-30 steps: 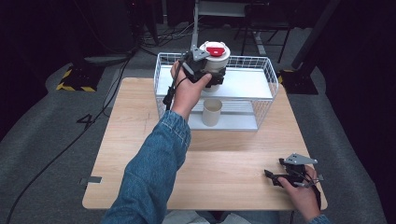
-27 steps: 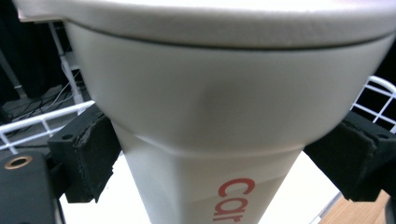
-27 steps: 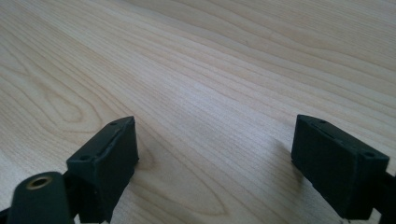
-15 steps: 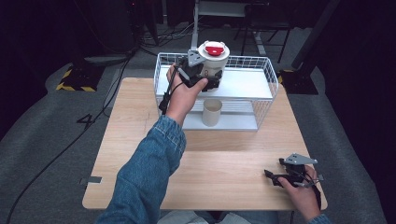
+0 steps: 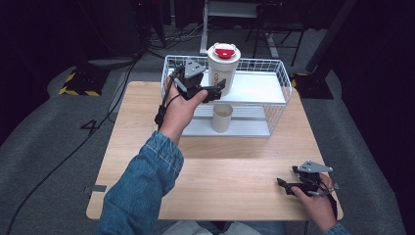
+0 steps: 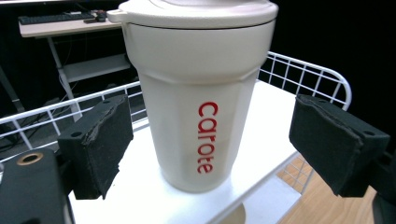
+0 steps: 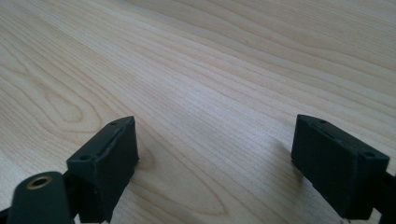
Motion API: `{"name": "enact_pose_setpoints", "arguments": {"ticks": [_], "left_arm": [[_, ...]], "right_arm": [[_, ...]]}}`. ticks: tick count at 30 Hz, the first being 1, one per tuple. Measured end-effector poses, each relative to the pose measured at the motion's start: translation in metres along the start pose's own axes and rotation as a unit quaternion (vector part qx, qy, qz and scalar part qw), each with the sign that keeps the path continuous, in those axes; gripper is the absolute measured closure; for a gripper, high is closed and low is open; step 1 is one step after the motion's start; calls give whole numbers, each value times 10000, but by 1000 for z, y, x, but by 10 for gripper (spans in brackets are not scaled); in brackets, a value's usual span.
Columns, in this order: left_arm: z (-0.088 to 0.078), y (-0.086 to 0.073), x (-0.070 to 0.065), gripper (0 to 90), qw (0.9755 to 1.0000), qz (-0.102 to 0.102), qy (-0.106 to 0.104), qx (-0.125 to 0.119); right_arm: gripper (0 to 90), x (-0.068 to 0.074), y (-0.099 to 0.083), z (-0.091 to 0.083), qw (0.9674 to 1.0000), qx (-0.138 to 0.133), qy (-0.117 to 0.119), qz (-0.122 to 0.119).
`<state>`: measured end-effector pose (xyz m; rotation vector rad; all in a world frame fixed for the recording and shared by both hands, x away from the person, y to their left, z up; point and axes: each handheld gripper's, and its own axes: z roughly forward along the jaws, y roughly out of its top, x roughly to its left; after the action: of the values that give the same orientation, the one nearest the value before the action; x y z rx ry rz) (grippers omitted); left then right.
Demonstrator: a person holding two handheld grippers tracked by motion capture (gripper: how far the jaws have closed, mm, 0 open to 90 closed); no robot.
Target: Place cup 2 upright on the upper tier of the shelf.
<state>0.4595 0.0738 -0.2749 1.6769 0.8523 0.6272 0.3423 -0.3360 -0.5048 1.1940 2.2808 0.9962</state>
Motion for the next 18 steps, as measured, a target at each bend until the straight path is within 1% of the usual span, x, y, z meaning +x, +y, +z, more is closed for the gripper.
{"name": "enact_pose_setpoints", "arguments": {"ticks": [1, 2, 3, 4, 5, 6, 7, 8, 9, 10, 15, 16, 17, 18], "left_arm": [[0, 0, 0, 142, 10000, 0, 0, 0], [-4, -1, 0, 142, 10000, 19, -12, 9], [-11, -2, -2, 142, 10000, 44, -19, -8], [-11, -2, -2, 142, 10000, 44, -19, -8], [-18, -3, -3, 142, 10000, 65, -41, -3], [-18, -3, -3, 142, 10000, 65, -41, -3], [-26, -5, -4, 142, 9999, 98, -57, 13], [-26, -5, -4, 142, 9999, 98, -57, 13], [-34, -7, -5, 142, 9999, 98, -75, 1], [-34, -7, -5, 142, 9999, 98, -75, 1], [-51, -12, -7, 142, 9998, 131, -132, -2], [-55, -13, -7, 142, 9998, 150, -135, -4], [-62, -15, -8, 142, 9997, 207, -121, 41], [-62, -15, -8, 142, 9997, 207, -121, 41]], "right_arm": [[149, 0, 0, 0, 10000, 0, 0, 0], [149, 0, 0, 0, 10000, 1, 1, 1], [150, 0, 0, 0, 10000, 0, 0, 0], [150, 0, 0, 0, 10000, 0, 0, 0], [150, 0, 0, 0, 10000, 1, 2, 3], [150, 0, 0, 0, 10000, 1, 2, 3], [150, 0, 0, 0, 10000, 0, 2, 2], [150, 0, 0, 0, 10000, 0, 2, 2], [150, 0, 0, 0, 10000, 0, 2, 2], [150, 0, 0, 0, 10000, 0, 2, 2], [150, 0, 0, 0, 10000, 0, 4, 3], [149, 0, 0, 0, 10000, 1, 3, 3], [150, 0, 0, 0, 10000, 0, 4, 3], [150, 0, 0, 0, 10000, 1, 3, 5]]}}
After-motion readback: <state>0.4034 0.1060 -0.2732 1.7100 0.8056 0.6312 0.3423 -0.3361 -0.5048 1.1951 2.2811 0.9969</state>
